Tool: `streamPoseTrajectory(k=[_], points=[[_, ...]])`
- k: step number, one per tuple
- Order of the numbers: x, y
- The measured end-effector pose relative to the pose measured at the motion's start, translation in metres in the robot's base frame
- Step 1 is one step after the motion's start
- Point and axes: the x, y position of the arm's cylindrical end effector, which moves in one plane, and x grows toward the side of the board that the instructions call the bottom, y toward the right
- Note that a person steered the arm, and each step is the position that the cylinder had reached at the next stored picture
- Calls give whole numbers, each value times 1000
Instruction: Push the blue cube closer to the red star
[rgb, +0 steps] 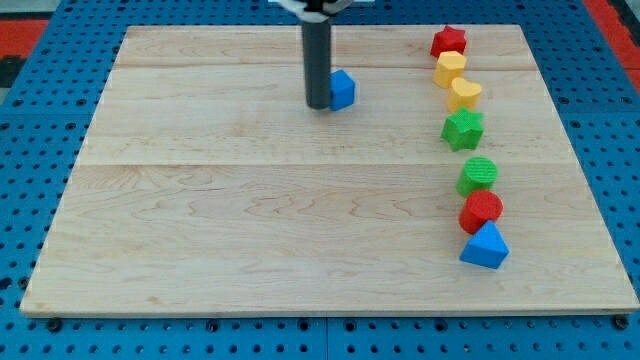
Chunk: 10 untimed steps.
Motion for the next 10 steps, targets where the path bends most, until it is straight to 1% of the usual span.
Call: streamPoseTrajectory(k=[1, 2, 3, 4, 5, 6, 7, 8, 9, 10], points=[[0, 45], [-23, 66], [-58, 76], [-88, 35], [-97, 25], [-98, 63], [-115, 94], [-117, 52], [-142, 21], [-141, 46]])
